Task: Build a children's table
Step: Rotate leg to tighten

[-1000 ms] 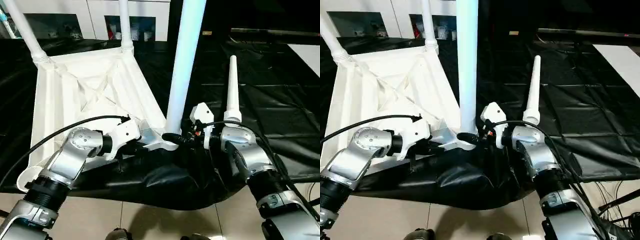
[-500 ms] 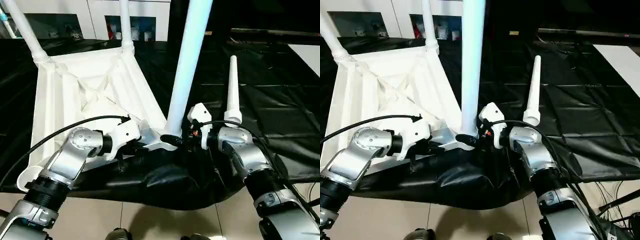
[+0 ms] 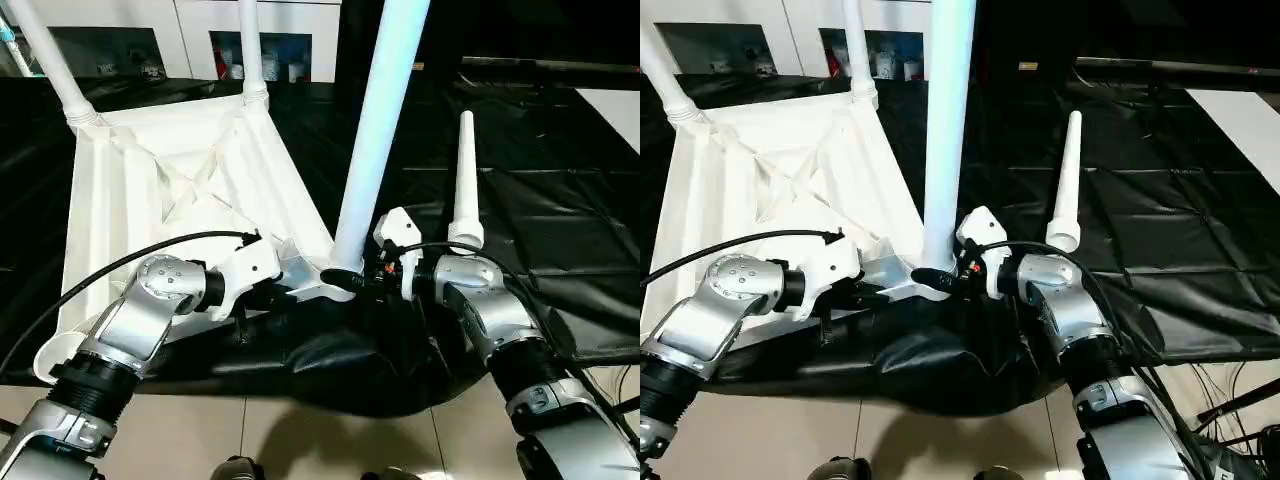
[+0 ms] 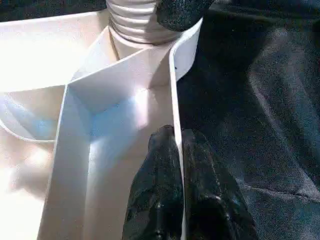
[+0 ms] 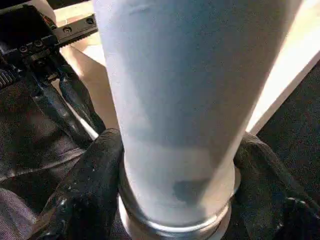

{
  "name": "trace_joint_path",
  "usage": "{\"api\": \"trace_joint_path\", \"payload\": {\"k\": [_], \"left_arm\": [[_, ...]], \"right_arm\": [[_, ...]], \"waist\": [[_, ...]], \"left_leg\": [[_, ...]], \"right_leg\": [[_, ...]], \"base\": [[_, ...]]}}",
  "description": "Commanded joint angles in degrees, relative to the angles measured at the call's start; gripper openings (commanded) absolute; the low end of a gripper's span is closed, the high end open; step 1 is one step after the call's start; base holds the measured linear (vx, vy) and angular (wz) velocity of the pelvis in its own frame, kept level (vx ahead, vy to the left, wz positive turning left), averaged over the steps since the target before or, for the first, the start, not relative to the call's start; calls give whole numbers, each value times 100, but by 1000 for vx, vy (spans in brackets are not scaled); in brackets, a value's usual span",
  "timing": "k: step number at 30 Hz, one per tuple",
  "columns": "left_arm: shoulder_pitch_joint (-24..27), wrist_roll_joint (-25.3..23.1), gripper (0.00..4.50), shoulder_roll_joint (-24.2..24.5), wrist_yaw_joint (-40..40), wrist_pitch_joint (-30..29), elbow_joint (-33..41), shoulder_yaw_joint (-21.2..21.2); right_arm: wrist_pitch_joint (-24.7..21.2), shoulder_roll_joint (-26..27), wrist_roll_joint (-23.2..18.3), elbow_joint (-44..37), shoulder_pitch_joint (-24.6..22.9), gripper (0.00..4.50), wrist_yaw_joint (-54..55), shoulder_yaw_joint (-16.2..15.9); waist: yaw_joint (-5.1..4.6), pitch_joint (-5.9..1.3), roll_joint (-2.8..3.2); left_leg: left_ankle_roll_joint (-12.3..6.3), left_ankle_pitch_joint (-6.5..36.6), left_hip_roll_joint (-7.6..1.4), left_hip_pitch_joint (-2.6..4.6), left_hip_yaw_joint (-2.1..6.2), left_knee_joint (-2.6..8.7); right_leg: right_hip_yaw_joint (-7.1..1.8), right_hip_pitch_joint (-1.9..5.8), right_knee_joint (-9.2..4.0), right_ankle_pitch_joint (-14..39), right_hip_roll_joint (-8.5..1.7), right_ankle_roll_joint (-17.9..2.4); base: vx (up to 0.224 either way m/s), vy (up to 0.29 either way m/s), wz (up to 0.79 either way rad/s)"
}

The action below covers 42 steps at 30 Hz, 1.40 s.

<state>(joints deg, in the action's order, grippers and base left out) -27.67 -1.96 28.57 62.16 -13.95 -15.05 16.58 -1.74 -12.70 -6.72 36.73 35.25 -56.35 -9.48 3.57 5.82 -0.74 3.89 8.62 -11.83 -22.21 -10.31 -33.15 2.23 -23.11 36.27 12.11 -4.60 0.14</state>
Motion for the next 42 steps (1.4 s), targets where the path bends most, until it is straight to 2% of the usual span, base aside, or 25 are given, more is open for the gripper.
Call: {"api": "trace_joint_path", "payload": {"k": [1, 6, 9, 13, 14, 15, 18, 20, 23, 24, 25, 26, 27, 30, 35, 36, 38, 40, 41, 42], "left_arm": [[-3, 148, 0, -94, 94, 191, 11, 51], [-2, 154, 0, -109, 71, 172, 9, 39], [-43, 144, 0, -257, -153, 29, -100, -16], [-346, -160, 0, -708, -1044, -402, -674, -60], [-363, -175, 0, -731, -1087, -419, -703, -61], [-434, -231, 0, -834, -1270, -484, -828, -66], [-671, -338, 0, -1220, -1924, -902, -1155, -160], [-858, -413, 0, -1533, -2402, -1231, -1414, -213], [-1023, -533, 0, -1913, -2798, -1488, -1626, -186], [-1078, -561, 0, -2033, -2889, -1511, -1717, -183], [-1108, -572, 0, -2096, -2934, -1515, -1773, -184], [-1133, -588, 0, -2138, -2965, -1513, -1816, -181], [-1136, -601, 0, -2177, -2976, -1504, -1824, -174], [-1153, -602, 0, -2205, -3019, -1538, -1839, -162], [-1147, -613, 0, -2148, -3035, -1552, -1828, -171], [-1148, -622, 0, -2141, -3040, -1543, -1837, -178], [-1149, -628, 0, -2121, -3030, -1528, -1849, -188], [-1149, -630, 0, -2087, -3003, -1510, -1851, -197], [-1144, -629, 0, -2071, -2978, -1505, -1836, -193], [-1135, -620, 0, -2039, -2934, -1489, -1809, -192]], "right_arm": [[-33, -29, -18, 83, 32, 272, 39, 65], [-83, 14, -1, 127, -22, 272, 197, 106], [-168, 181, 31, 325, -42, 272, 777, 258], [-376, 637, 184, 583, -132, 272, 2200, 489], [-387, 660, 191, 588, -137, 272, 2267, 498], [-450, 766, 212, 614, -155, 272, 2572, 548], [-743, 1091, 308, 750, -156, 272, 3520, 657], [-931, 1352, 428, 969, -94, 272, 4373, 740], [-996, 1749, 318, 1330, 78, 272, 5113, 934], [-1026, 1868, 292, 1437, 148, 272, 5279, 980], [-1049, 1929, 286, 1488, 185, 272, 5366, 999], [-1073, 1965, 290, 1527, 220, 272, 5438, 1013], [-1061, 1992, 308, 1581, 275, 272, 5501, 1022], [-1046, 2027, 381, 1657, 348, 272, 5634, 1031], [-933, 2128, 235, 1735, 440, 272, 5574, 1204], [-920, 2134, 213, 1740, 450, 328, 5567, 1224], [-902, 2128, 200, 1728, 461, 342, 5521, 1224], [-874, 2102, 193, 1675, 471, 347, 5412, 1216], [-857, 2079, 196, 1637, 468, 376, 5376, 1214], [-803, 2025, 234, 1548, 463, 384, 5263, 1185]], "waist": [[4, -492, 6], [1, -483, 11], [-11, -458, 11], [-41, -416, 14], [-41, -416, 14], [-42, -406, 14], [-42, -395, 14], [-47, -392, 36], [-68, -396, 33], [-58, -393, 70], [-62, -397, 47], [-58, -400, 47], [-57, -400, 23], [-63, -396, 39], [-89, -383, 23], [-93, -385, 34], [-95, -394, 38], [-118, -407, 27], [-126, -398, 21], [-133, -387, 21]], "left_leg": [[-434, 652, -86, 100, -13, 284], [-416, 680, -86, 102, -12, 290], [-358, 818, -84, 108, -14, 307], [-77, 1115, -83, 132, -6, 353], [-77, 1115, -83, 132, -6, 353], [12, 1295, -74, 150, -1, 365], [76, 1448, -72, 165, 5, 384], [163, 1565, -69, 175, 20, 407], [184, 1809, -46, 172, 32, 414], [194, 1864, -51, 179, 42, 422], [192, 2048, -46, 202, 41, 424], [186, 2074, -45, 194, 46, 428], [162, 2055, -44, 173, 48, 438], [166, 2155, -47, 172, 62, 464], [194, 2363, -51, 166, 84, 495], [200, 2380, -54, 170, 86, 503], [198, 2355, -58, 176, 85, 513], [180, 2229, -61, 125, 93, 537], [173, 2218, -60, 118, 89, 544], [158, 2300, -56, 142, 77, 534]], "right_leg": [[-191, 307, -311, -298, -242, -1689], [-191, 302, -318, -245, -241, -1678], [-195, 285, -347, -26, -246, -1656], [-210, 256, -434, 743, -263, -1453], [-210, 256, -434, 743, -263, -1453], [-216, 238, -472, 1092, -266, -1329], [-218, 205, -516, 1358, -260, -1208], [-212, 187, -540, 1576, -262, -1117], [-211, 158, -586, 1876, -261, -929], [-207, 151, -589, 1889, -262, -902], [-205, 127, -620, 1954, -250, -827], [-203, 135, -620, 1957, -251, -803], [-199, 143, -630, 1960, -255, -749], [-189, 126, -650, 2077, -251, -669], [-181, 106, -678, 2294, -260, -570], [-178, 103, -685, 2283, -262, -562], [-172, 109, -689, 2203, -259, -569], [-170, 142, -670, 1903, -256, -611], [-168, 143, -670, 1879, -253, -621], [-173, 114, -692, 1978, -257, -633]], "base": [[0, 0, 0], [0, 0, 0], [0, 0, 0], [0, 0, 0], [0, 0, 0], [0, 0, 0], [0, 0, 0], [0, 0, 0], [0, 0, 0], [0, 0, 0], [0, 0, 0], [0, 0, 0], [0, 0, 0], [0, 0, 0], [0, 0, 0], [0, 0, 0], [0, 0, 0], [0, 0, 0], [0, 0, 0], [0, 0, 0]]}}
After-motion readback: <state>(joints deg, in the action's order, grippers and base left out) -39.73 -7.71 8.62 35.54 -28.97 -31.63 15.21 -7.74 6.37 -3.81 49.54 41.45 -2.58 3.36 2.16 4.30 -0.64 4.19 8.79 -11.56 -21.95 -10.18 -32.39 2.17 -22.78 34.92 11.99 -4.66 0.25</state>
